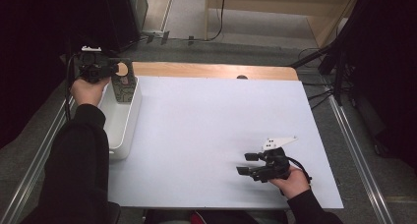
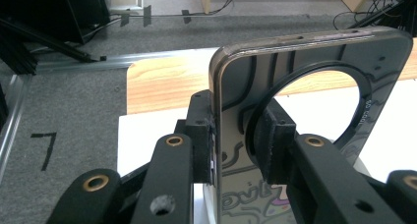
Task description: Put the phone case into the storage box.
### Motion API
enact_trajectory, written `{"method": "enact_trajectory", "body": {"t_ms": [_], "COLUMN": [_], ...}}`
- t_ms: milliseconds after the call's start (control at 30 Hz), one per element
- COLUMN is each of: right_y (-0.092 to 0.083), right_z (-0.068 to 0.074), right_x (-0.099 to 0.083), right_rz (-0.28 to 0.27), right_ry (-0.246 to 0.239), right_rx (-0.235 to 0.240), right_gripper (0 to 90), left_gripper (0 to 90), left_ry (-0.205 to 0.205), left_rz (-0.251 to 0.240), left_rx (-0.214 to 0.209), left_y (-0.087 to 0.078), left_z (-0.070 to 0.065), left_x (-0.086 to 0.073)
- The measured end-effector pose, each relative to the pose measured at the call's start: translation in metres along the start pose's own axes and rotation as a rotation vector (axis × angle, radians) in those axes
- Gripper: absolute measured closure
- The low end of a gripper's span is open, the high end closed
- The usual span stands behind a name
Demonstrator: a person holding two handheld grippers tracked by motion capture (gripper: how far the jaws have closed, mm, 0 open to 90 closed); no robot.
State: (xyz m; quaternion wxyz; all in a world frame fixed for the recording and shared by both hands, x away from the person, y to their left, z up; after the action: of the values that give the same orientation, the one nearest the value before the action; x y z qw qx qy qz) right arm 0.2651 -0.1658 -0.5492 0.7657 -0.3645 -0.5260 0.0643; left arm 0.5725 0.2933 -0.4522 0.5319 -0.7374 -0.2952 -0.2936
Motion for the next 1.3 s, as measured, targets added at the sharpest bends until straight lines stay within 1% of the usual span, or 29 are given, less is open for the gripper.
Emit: {"method": "enact_trajectory", "body": {"t_ms": [100,267,300,400,500,633,800,900,933,967,1033,1133,1167,1233,1300], "right_y": [-0.0002,-0.0002,-0.0001,0.0002,-0.0001,-0.0004,-0.0001,-0.0001,0.0000,-0.0001,-0.0002,-0.0001,-0.0002,-0.0001,-0.0001], "right_z": [0.0000,0.0000,0.0000,0.0002,0.0000,0.0003,0.0006,0.0007,0.0007,0.0007,0.0005,0.0006,0.0007,0.0008,0.0006], "right_x": [-0.0001,0.0001,0.0002,0.0002,0.0001,0.0001,0.0004,0.0004,0.0004,0.0004,0.0003,0.0005,0.0005,0.0005,0.0005], "right_rz": [0.000,0.000,0.000,0.000,0.000,-0.001,-0.002,0.000,0.000,0.000,-0.001,-0.001,0.000,0.001,0.000], "right_ry": [-0.001,0.001,0.001,0.003,0.003,0.001,0.002,0.001,0.000,0.000,0.000,0.001,0.000,0.000,0.001], "right_rx": [-0.001,-0.002,-0.002,0.001,0.000,0.000,0.000,0.002,0.001,0.001,0.000,0.001,0.001,0.003,0.003], "right_gripper": [30.5,30.5,30.5,30.5,30.5,30.5,30.5,30.5,30.5,30.5,30.5,30.5,30.6,30.6,30.6], "left_gripper": [70.8,70.7,70.7,70.3,70.3,70.3,69.9,69.0,68.8,66.7,66.6,62.7,60.4,54.1,47.6], "left_ry": [0.010,0.007,0.014,0.015,0.024,0.017,-0.003,-0.006,0.000,0.001,0.000,-0.007,-0.008,-0.023,-0.031], "left_rz": [0.002,0.015,0.016,0.003,0.005,0.005,0.008,0.013,0.013,0.014,0.015,0.013,0.013,0.016,0.023], "left_rx": [0.000,-0.006,0.002,0.001,-0.004,-0.010,-0.015,-0.018,-0.013,-0.013,-0.015,-0.013,-0.014,-0.032,-0.032], "left_y": [0.0001,0.0023,0.0027,0.0032,0.0037,0.0036,0.0018,0.0016,0.0017,0.0018,0.0017,0.0015,0.0014,0.0013,0.0009], "left_z": [-0.0002,-0.0012,-0.0014,-0.0031,-0.0044,-0.0036,-0.0006,0.0004,0.0003,0.0001,-0.0002,0.0003,0.0004,0.0001,0.0004], "left_x": [-0.0001,-0.0031,-0.0037,-0.0040,-0.0044,-0.0044,-0.0044,-0.0046,-0.0047,-0.0049,-0.0048,-0.0042,-0.0040,-0.0039,-0.0041]}}
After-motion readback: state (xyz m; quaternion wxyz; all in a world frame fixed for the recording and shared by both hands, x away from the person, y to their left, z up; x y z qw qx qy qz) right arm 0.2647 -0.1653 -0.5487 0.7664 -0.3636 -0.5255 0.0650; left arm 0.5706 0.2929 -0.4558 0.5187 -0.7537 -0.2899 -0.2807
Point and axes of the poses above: each handheld gripper's, and its own axes: y roughly forward along the jaws, x roughly out of its top, z roughly to its left, the point moved 8 cm from there along y, roughly forward along the jaws, and after that the axes turned 14 degrees about -y, right-handed, at the moved point
